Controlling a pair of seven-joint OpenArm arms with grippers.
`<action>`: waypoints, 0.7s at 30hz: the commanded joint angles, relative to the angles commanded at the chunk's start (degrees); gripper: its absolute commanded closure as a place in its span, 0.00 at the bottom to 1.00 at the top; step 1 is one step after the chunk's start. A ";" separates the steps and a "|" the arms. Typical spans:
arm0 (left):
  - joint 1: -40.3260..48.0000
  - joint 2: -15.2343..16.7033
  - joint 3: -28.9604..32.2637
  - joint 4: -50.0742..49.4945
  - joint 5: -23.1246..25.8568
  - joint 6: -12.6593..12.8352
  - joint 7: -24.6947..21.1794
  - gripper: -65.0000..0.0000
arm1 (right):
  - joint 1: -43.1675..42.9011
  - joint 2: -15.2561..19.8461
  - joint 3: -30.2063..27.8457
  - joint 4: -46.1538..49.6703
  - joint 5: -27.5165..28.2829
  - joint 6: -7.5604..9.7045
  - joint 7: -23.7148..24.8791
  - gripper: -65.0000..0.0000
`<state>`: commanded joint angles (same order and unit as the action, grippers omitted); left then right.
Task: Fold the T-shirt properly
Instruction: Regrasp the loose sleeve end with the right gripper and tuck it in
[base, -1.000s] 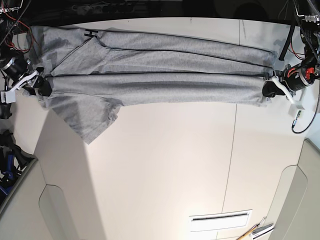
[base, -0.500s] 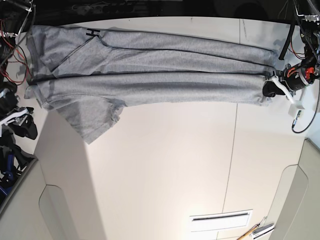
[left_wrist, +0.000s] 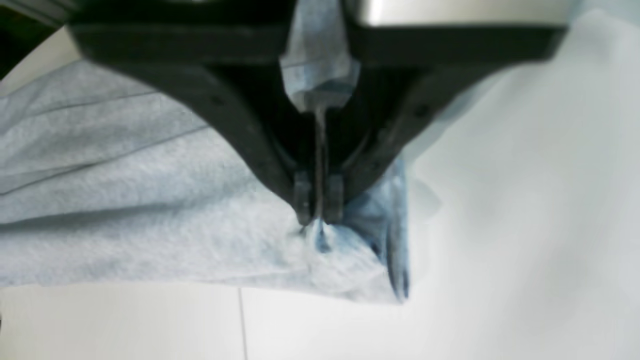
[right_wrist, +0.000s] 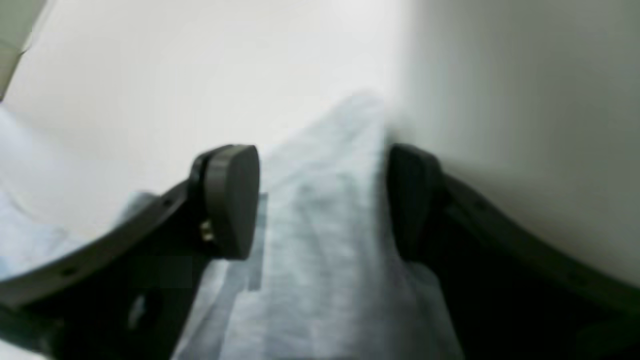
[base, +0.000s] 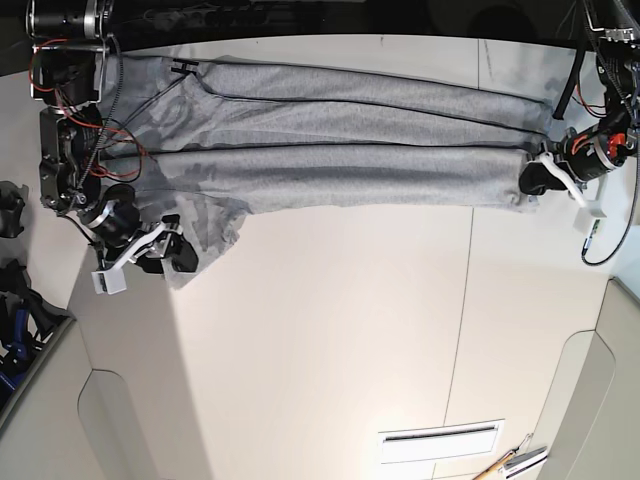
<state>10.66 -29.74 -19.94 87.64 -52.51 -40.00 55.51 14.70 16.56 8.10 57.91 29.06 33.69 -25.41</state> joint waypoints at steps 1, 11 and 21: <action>0.00 0.44 0.00 0.00 0.02 0.00 0.00 1.00 | -0.11 -0.42 -0.02 0.44 0.07 -0.02 -0.13 0.39; -0.02 1.31 0.00 0.00 0.07 0.00 0.00 1.00 | -0.31 -1.03 2.40 10.45 0.61 -0.09 -6.36 1.00; -0.02 0.94 0.00 0.00 3.91 0.00 0.04 1.00 | -20.11 -1.03 21.97 43.67 14.25 0.04 -25.03 1.00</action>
<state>10.63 -28.80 -19.94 87.64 -48.60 -40.00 55.55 -5.41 15.53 30.06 101.58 43.31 33.74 -50.43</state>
